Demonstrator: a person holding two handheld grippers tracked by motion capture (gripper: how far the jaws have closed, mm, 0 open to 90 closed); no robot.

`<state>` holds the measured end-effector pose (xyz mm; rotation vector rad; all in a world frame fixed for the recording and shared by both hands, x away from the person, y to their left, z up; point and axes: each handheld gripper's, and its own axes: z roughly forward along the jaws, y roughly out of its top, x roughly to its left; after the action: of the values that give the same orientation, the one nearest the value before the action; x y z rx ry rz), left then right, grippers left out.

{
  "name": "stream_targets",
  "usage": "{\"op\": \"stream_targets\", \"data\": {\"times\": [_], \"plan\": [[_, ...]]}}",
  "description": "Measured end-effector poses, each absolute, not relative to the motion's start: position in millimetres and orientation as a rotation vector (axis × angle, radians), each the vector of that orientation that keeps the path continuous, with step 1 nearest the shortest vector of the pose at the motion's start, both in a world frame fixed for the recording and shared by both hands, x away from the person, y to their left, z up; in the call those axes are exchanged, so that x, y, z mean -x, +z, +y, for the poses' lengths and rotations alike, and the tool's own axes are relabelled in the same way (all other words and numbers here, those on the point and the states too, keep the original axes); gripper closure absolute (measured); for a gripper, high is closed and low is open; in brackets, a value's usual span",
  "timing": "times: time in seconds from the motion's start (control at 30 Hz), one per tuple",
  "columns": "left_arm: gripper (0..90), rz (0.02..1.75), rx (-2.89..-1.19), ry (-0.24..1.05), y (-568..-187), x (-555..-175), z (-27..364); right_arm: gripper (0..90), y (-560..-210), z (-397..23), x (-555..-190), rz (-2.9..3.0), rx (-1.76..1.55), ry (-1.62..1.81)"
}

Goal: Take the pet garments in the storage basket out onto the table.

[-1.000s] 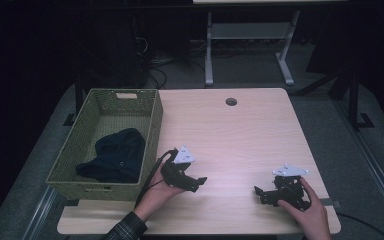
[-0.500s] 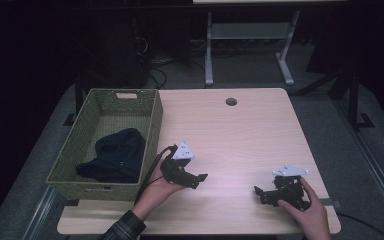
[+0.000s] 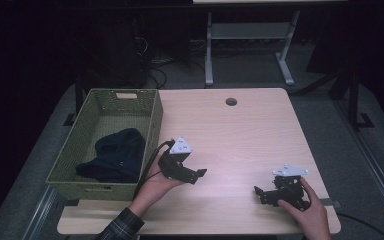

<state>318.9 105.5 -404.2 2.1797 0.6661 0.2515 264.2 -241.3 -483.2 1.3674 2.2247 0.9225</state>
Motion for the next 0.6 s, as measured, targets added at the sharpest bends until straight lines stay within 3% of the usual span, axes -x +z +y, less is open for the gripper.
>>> {"op": "stream_targets", "data": {"times": [0.6], "plan": [[14.3,0.634,-2.171,0.257,-385.4,-322.3,105.1,0.0,-483.2,-241.3,-264.2,2.224,-1.367,0.922]]}}
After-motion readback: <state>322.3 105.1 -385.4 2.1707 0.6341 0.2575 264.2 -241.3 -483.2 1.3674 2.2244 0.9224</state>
